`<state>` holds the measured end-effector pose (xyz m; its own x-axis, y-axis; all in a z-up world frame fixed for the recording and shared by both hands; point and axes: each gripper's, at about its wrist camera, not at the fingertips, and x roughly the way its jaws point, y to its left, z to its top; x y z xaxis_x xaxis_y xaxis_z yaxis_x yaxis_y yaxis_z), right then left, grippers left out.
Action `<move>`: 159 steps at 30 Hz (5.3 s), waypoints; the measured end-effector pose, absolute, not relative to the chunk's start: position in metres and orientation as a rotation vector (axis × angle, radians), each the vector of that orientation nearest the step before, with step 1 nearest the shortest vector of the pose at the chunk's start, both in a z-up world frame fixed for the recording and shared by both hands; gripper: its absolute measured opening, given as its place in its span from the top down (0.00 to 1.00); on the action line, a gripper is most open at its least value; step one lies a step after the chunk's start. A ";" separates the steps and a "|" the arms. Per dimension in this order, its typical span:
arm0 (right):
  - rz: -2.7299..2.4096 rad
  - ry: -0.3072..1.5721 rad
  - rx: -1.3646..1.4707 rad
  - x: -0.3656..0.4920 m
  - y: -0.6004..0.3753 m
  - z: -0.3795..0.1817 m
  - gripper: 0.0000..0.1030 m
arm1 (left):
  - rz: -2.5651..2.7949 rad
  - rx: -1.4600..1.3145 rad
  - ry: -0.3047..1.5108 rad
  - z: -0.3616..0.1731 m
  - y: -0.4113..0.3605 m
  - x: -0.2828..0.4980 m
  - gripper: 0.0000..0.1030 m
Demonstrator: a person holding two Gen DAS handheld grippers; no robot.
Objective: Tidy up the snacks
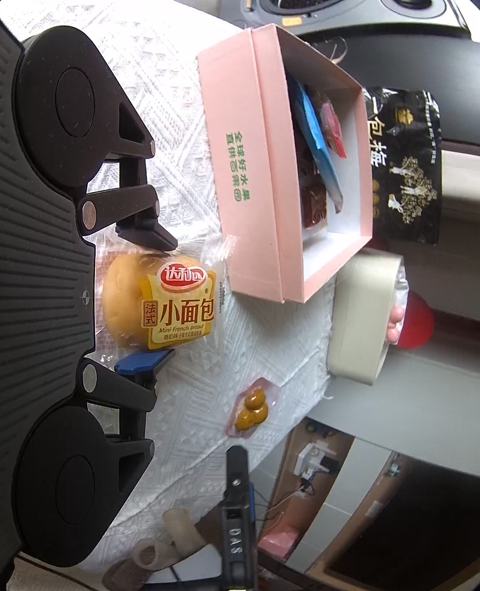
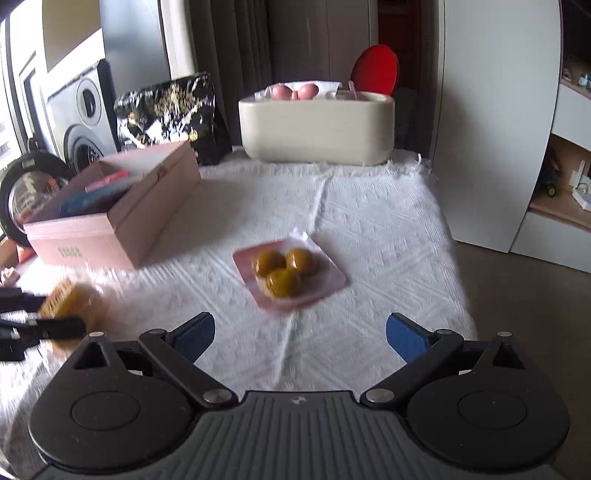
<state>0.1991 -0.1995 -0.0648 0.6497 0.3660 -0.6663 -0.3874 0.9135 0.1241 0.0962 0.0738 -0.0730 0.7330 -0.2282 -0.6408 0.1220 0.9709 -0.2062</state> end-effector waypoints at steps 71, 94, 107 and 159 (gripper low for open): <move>0.669 0.565 -0.304 0.132 -0.082 0.010 0.29 | -0.002 -0.204 0.752 -0.032 0.182 0.207 0.36; 0.720 0.848 -0.084 0.280 0.035 -0.019 0.29 | -0.139 -0.176 0.660 -0.016 0.184 0.172 0.74; 0.701 0.805 -0.008 0.275 0.012 -0.018 0.26 | -0.110 -0.110 0.649 -0.017 0.172 0.173 0.74; 0.545 0.535 -0.013 0.032 -0.107 -0.016 0.19 | 0.137 -0.073 0.437 0.009 0.050 -0.053 0.85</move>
